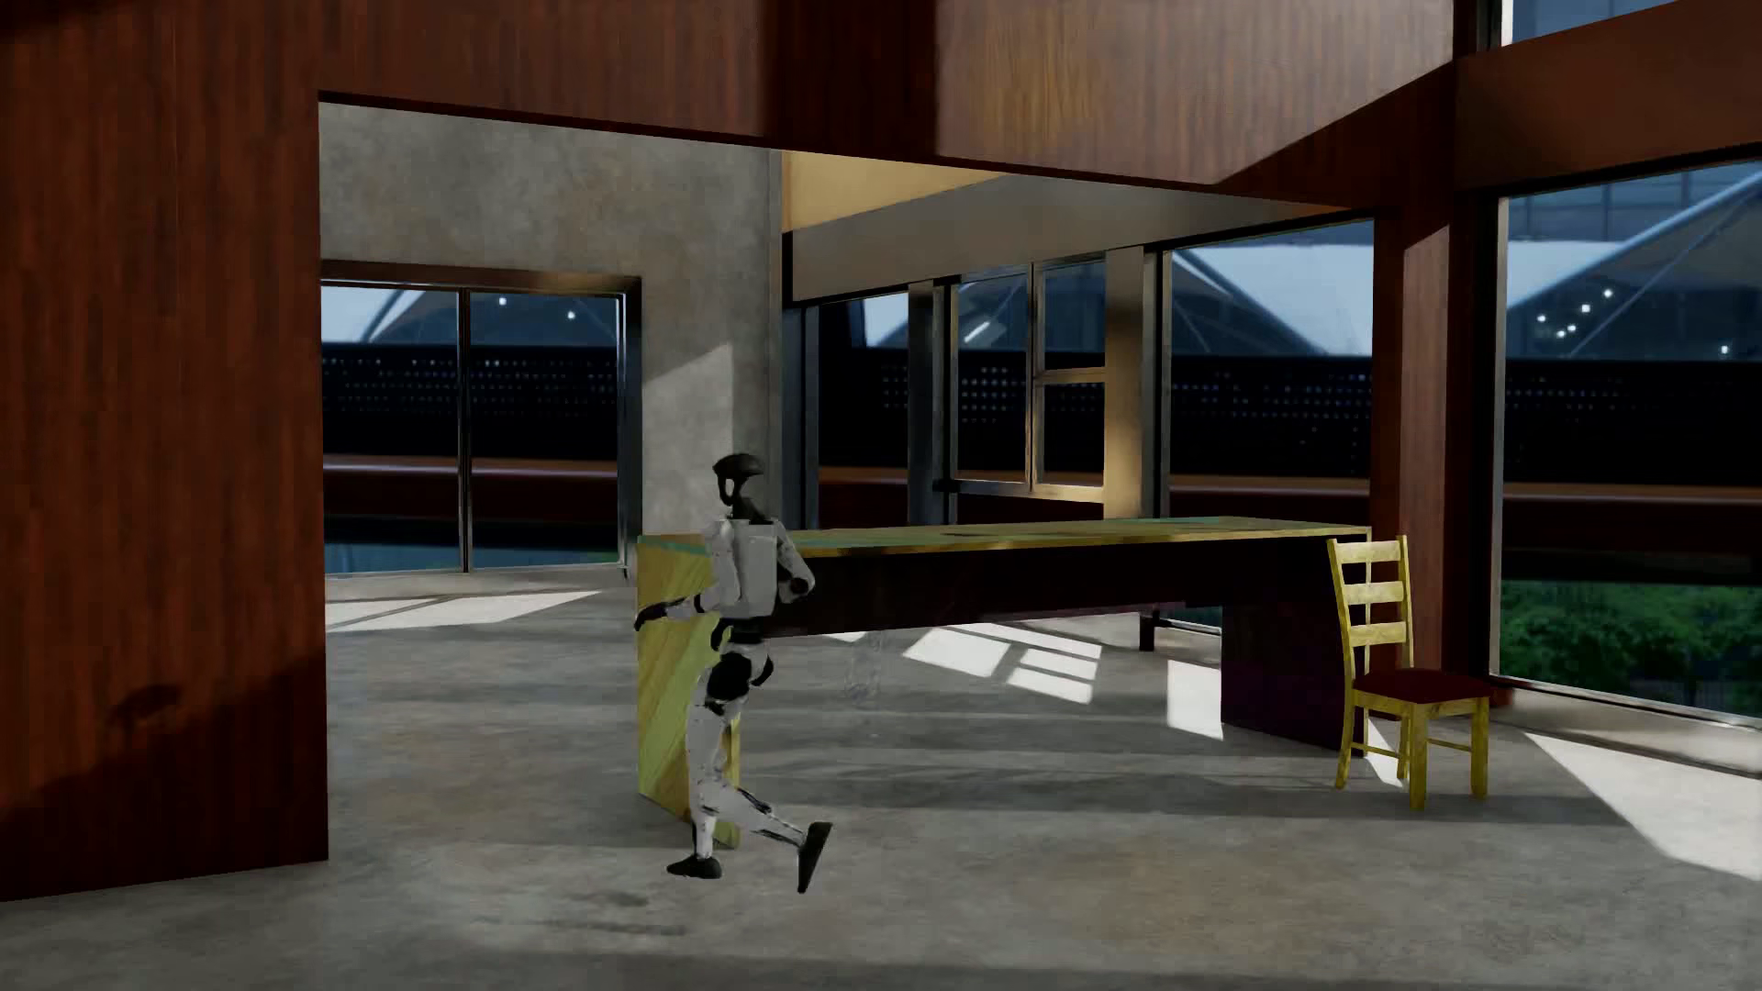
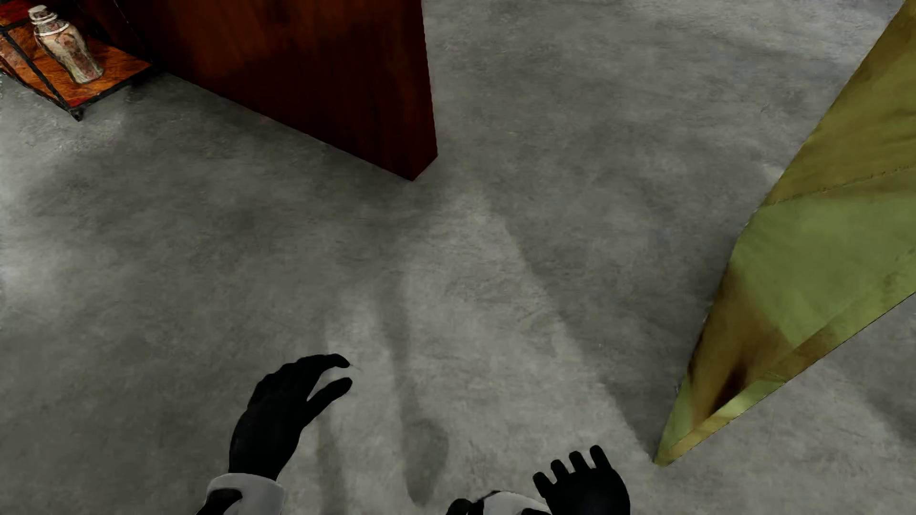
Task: Avoid the desk
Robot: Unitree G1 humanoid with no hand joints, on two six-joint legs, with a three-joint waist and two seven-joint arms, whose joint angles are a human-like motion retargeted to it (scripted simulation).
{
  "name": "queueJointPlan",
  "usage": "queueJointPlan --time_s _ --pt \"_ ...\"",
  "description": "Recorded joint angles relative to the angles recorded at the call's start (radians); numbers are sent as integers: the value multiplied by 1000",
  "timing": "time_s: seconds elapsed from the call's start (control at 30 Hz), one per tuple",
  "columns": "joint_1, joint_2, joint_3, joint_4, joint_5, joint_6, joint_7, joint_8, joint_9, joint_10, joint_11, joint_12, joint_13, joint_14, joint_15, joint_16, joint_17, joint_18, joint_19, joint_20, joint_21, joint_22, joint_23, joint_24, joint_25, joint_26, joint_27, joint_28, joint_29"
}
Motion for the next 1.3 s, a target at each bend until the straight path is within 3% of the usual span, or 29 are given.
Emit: queueJointPlan --time_s 0.03,0.07,0.13,0.17,0.23,0.3,0.37,0.4,0.43,0.47,0.5,0.53,0.57,0.6,0.63,0.7,0.77,0.8,0.87,0.93,0.97,1.0,1.03,1.07,1.1,1.13,1.2,1.27,1.3 --pt "-122 66 15 -22 50 12 -73 40 10 134 -17 6 -63 -60 -40 -42 110 41 1 19 -27 133 37 81 -134 81 12 -36 18" --pt "-239 139 30 -11 96 18 -103 91 15 199 -59 19 -108 -89 -58 -89 233 43 4 48 -60 311 69 127 -188 169 25 -92 -18" --pt "-433 279 70 51 167 23 -85 233 11 148 -147 51 -205 -146 -84 -168 418 87 17 168 -65 678 135 66 -123 317 26 -267 -117" --pt "-512 336 91 85 192 22 -55 314 4 49 -176 88 -268 -154 -102 -180 433 107 25 234 -17 817 155 31 -66 346 3 -322 -162" --pt "-598 439 123 114 212 19 11 466 -10 -297 -207 206 -392 -152 -152 -171 377 100 45 271 120 992 177 53 183 293 -68 -413 -281" --pt "-573 550 140 46 182 17 23 563 -23 -837 -259 303 -475 -128 -178 -185 258 13 77 298 225 1059 205 108 538 206 -125 -460 -341" --pt "-551 650 150 -47 131 18 14 577 -26 -1047 -230 335 -456 -152 -169 -193 124 -88 98 355 246 1084 220 131 712 160 -135 -524 -346" --pt "-558 687 156 -103 98 17 -44 561 -27 -965 -185 315 -420 -82 -127 -189 65 -58 115 370 224 1085 246 157 713 150 -98 -545 -346" --pt "-563 709 161 -145 69 14 -74 535 -26 -858 -110 283 -369 16 -50 -187 23 -33 134 383 185 1073 293 186 649 148 -32 -536 -330" --pt "-568 682 164 -165 36 8 -63 502 -22 -726 51 248 -321 16 68 -198 -2 -15 166 400 141 1055 358 210 521 151 41 -489 -298" --pt "-554 605 167 -178 -10 -3 -38 462 -16 -621 286 199 -291 -69 168 -218 7 28 298 424 96 1039 463 217 346 164 143 -419 -261" --pt "-506 496 167 -188 -82 -18 -2 429 -10 -577 516 140 -273 -150 301 -242 44 44 333 447 40 1027 597 215 164 180 232 -337 -222" --pt "-441 378 159 -206 -142 -35 27 410 -6 -583 681 61 -252 -203 264 -257 106 50 286 457 -54 1024 724 211 37 207 309 -273 -190" --pt "-365 266 145 -231 -185 -52 38 378 -4 -622 783 -29 -213 -235 195 -257 185 54 239 440 -194 1024 807 234 22 214 375 -243 -192" --pt "-290 167 124 -260 -224 -64 34 334 -4 -674 820 -129 -173 -256 171 -241 258 56 230 397 -340 1018 838 255 106 212 406 -242 -203" --pt "-149 -4 71 -313 -256 -82 4 247 -8 -781 738 -300 -94 -292 151 -206 290 56 202 283 -519 936 845 259 401 112 360 -241 -167" --pt "-31 -124 23 -350 -237 -94 -28 181 -13 -851 466 -419 3 -347 126 -156 206 58 178 177 -524 761 869 179 626 -20 248 -220 -136" --pt "28 -142 7 -364 -226 -100 -40 137 -14 -878 249 -467 52 -379 120 -121 153 58 173 129 -485 662 883 133 661 -62 214 -208 -159" --pt "149 -99 -8 -384 -164 -114 -40 32 -17 -931 -313 -536 121 -427 122 -68 90 51 233 82 -408 484 905 35 609 -94 233 -165 -204" --pt "250 -92 -5 -404 -122 -114 -15 -37 -19 -904 -457 -535 145 -435 65 -56 97 54 318 99 -377 380 933 -58 507 -88 319 -93 -237" --pt "279 -82 -5 -408 -118 -106 8 -43 -19 -842 -372 -499 133 -412 75 -60 111 42 273 120 -374 356 956 -97 477 -77 355 -68 -243" --pt "279 -71 -5 -403 -122 -94 13 -72 -16 -743 -304 -456 116 -330 108 -67 144 43 75 127 -390 360 972 -117 483 -67 371 -63 -253" --pt "224 -41 -12 -383 -143 -80 9 -92 -13 -550 -247 -421 101 -214 176 -68 191 15 3 115 -424 401 984 -101 518 -33 372 -92 -255" --pt "141 -24 -24 -338 -160 -67 22 -79 -9 -294 -160 -387 75 -86 155 -67 232 -95 0 94 -454 468 1000 -55 552 18 376 -152 -252" --pt "44 8 -31 -270 -144 -54 44 -67 -5 -78 -101 -350 24 11 93 -64 265 -84 0 73 -477 555 1025 15 571 72 387 -228 -269" --pt "-58 53 -29 -198 -103 -41 45 -50 0 79 -86 -311 -48 -51 45 -70 288 -37 0 68 -479 660 1058 75 547 118 419 -288 -325" --pt "-251 171 -4 -49 22 -22 31 47 3 206 -152 -206 -224 -97 -1 -115 335 49 0 141 -446 905 1103 98 471 211 450 -343 -495" --pt "-415 283 42 33 127 -11 2 210 1 120 -215 -65 -385 -127 -32 -163 387 149 0 253 -401 1086 1060 73 520 276 343 -365 -581" --pt "-479 328 68 50 161 -6 -3 300 -1 11 -229 4 -451 -144 -53 -180 379 187 0 272 -318 1128 1003 86 551 269 226 -399 -574"
